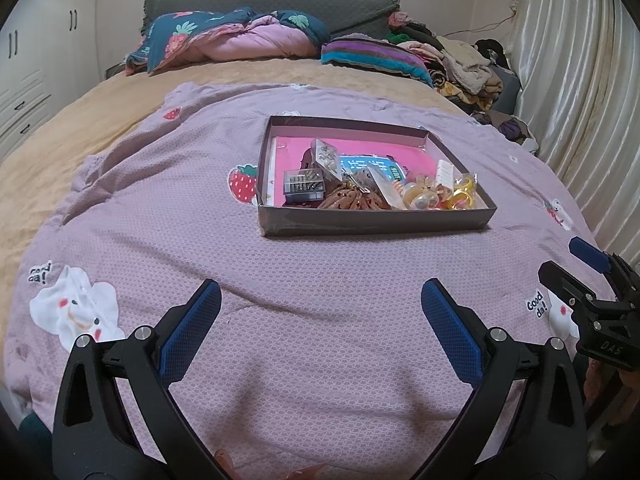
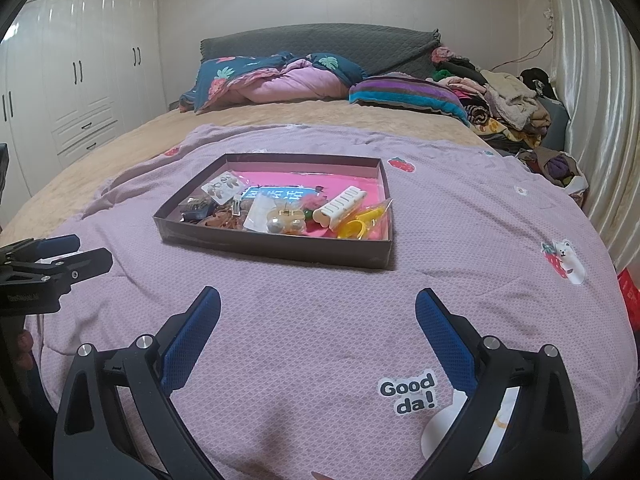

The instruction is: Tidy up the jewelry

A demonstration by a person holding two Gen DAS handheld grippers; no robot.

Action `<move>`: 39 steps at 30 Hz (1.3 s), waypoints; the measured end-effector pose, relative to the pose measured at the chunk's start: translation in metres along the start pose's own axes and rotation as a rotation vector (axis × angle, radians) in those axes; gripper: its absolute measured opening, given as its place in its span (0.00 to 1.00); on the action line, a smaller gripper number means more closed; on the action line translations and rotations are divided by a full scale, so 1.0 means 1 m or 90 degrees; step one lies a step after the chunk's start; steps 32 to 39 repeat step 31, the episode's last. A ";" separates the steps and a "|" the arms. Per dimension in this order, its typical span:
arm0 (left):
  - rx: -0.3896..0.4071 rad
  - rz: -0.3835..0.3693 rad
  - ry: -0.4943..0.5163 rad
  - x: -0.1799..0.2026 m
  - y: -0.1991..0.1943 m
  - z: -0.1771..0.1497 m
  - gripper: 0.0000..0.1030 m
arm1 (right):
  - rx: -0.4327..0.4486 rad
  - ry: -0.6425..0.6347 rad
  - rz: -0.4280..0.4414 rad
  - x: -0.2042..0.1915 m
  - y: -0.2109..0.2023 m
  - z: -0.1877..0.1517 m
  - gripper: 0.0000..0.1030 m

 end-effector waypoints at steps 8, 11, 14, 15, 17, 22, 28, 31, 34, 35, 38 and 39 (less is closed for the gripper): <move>-0.002 -0.002 0.000 0.000 0.001 0.000 0.91 | 0.002 -0.003 -0.006 0.000 0.002 0.001 0.95; -0.002 -0.011 -0.011 -0.001 0.002 0.000 0.91 | 0.002 -0.003 -0.009 0.000 0.002 0.001 0.95; 0.002 -0.011 -0.018 -0.002 0.001 0.001 0.91 | 0.001 -0.003 -0.012 0.000 0.004 0.000 0.95; 0.006 -0.007 -0.015 -0.003 0.000 0.002 0.91 | 0.001 -0.003 -0.013 -0.001 0.004 0.000 0.95; 0.008 -0.007 -0.016 -0.003 0.001 0.002 0.91 | 0.001 -0.001 -0.016 0.000 0.005 0.000 0.95; 0.008 0.007 -0.029 -0.012 0.008 0.005 0.91 | -0.006 0.029 -0.042 0.014 0.012 0.001 0.95; -0.029 0.111 -0.105 -0.089 0.053 0.041 0.91 | -0.026 0.117 -0.143 0.103 0.050 0.025 0.96; -0.039 0.183 -0.151 -0.142 0.080 0.063 0.91 | -0.044 0.202 -0.230 0.182 0.081 0.033 0.96; -0.039 0.183 -0.151 -0.142 0.080 0.063 0.91 | -0.044 0.202 -0.230 0.182 0.081 0.033 0.96; -0.039 0.183 -0.151 -0.142 0.080 0.063 0.91 | -0.044 0.202 -0.230 0.182 0.081 0.033 0.96; -0.039 0.183 -0.151 -0.142 0.080 0.063 0.91 | -0.044 0.202 -0.230 0.182 0.081 0.033 0.96; -0.039 0.183 -0.151 -0.142 0.080 0.063 0.91 | -0.044 0.202 -0.230 0.182 0.081 0.033 0.96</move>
Point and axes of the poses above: each gripper's, at about its wrist camera, not at the fingertips, and y roughly the way its jaws point, x to its right, z to its top, the point moved 7 cm from there along y, roughly the way its jaws point, and after that the axes turned 3 degrees about -y, right-handed, at the moved point
